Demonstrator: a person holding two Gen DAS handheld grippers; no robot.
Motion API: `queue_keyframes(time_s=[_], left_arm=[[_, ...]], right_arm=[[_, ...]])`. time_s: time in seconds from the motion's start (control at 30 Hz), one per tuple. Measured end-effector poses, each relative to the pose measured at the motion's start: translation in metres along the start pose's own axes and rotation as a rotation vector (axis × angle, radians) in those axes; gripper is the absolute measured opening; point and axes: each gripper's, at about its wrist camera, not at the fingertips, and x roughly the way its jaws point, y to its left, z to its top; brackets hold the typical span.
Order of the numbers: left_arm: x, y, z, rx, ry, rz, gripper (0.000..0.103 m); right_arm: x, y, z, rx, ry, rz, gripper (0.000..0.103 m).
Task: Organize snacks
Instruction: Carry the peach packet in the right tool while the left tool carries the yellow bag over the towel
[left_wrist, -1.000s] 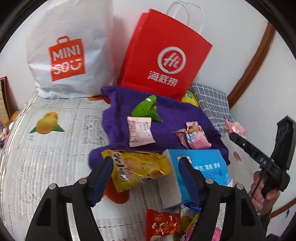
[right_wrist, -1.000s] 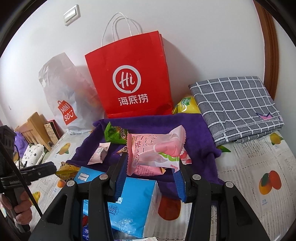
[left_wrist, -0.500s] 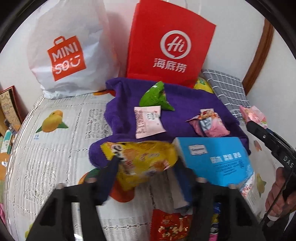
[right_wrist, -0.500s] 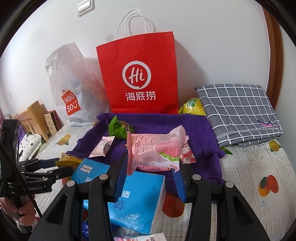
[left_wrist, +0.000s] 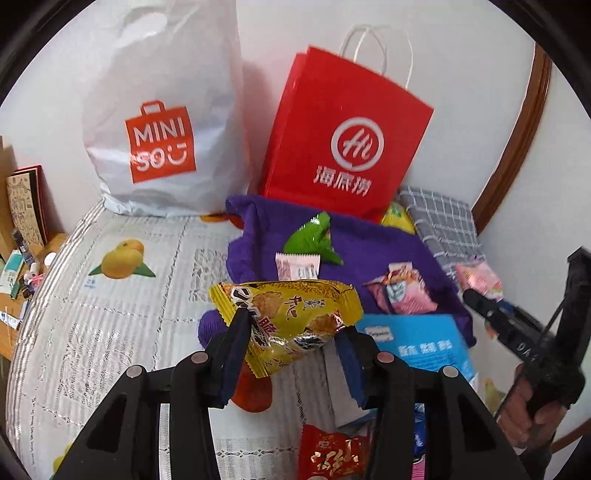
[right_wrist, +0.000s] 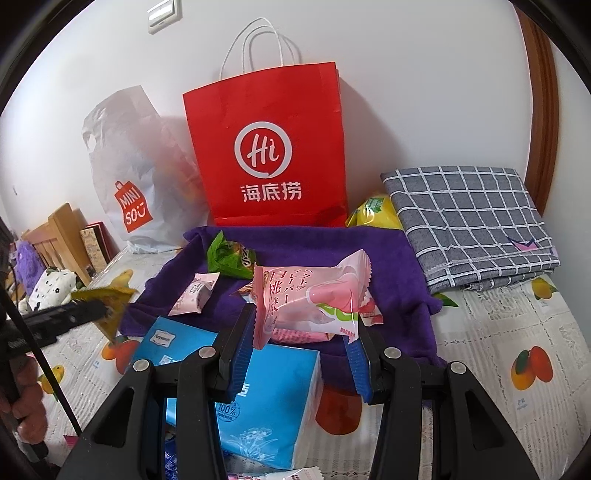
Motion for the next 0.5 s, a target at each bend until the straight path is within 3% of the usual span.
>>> queue_keyframes(time_s=[0.5], left_arm=[[-0.018, -0.009, 0.006, 0.022, -0.037, -0.06, 0.044]], right_arm=[[-0.009, 0.001, 0.006, 0.001, -0.042, -0.005, 0.046]])
